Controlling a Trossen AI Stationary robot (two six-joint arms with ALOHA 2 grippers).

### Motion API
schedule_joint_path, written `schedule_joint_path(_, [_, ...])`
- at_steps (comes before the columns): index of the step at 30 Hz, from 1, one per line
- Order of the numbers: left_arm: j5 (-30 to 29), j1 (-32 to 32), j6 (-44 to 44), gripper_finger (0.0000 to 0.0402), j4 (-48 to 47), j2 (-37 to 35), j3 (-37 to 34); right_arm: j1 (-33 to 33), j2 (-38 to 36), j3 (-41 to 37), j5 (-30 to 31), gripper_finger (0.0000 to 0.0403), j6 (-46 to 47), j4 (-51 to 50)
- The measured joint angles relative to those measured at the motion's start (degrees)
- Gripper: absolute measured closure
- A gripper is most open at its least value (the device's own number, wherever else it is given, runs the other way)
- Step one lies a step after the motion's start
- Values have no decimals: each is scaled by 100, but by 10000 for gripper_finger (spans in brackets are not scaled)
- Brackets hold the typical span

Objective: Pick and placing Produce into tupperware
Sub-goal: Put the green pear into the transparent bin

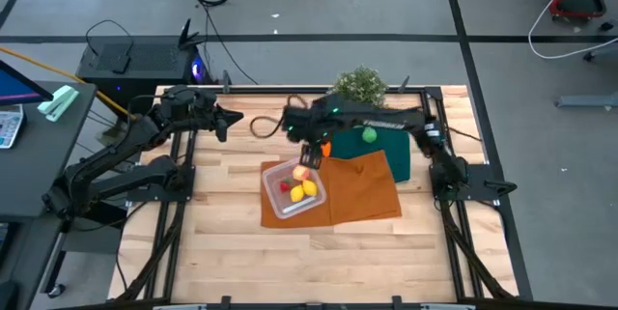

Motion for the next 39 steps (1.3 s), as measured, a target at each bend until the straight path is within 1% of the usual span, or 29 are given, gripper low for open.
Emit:
schedule_joint_path(3, [-1,-2,0,361,1,0,0,-106,-483,-404,171,202,330,-70])
schedule_joint_path(5, [-2,-1,0,362,1,0,0,-159,-855,-824,277,202,572,-80])
schedule_joint_path(8, [-2,-2,0,367,0,0,0,-190,-1496,-1619,464,202,1031,-118])
schedule_joint_path(11, [0,0,-2,371,2,0,0,-190,-2211,-2594,689,204,1629,-43])
schedule_joint_path(16, [0,-1,-2,368,8,0,0,-190,-3280,-4219,809,204,3001,486])
schedule_joint_path(22, [0,-2,-26,361,19,1,0,-46,-4240,-5742,1020,204,5094,1283])
schedule_joint_path(26, [0,-2,-107,366,29,0,0,12,-4618,-6607,1087,204,6159,1575])
schedule_joint_path(30, [0,0,-109,371,41,0,0,4,-4751,-7208,1043,200,6845,1895])
schedule_joint_path(34, [0,-2,-105,370,67,0,0,4,-4737,-7506,1036,181,6913,2547])
schedule_joint_path(37, [0,0,-103,365,70,0,0,-4,-4689,-7703,1065,155,6884,3124])
schedule_joint_path(39, [2,-2,-103,362,70,1,0,-28,-4675,-7826,1126,135,6859,3300])
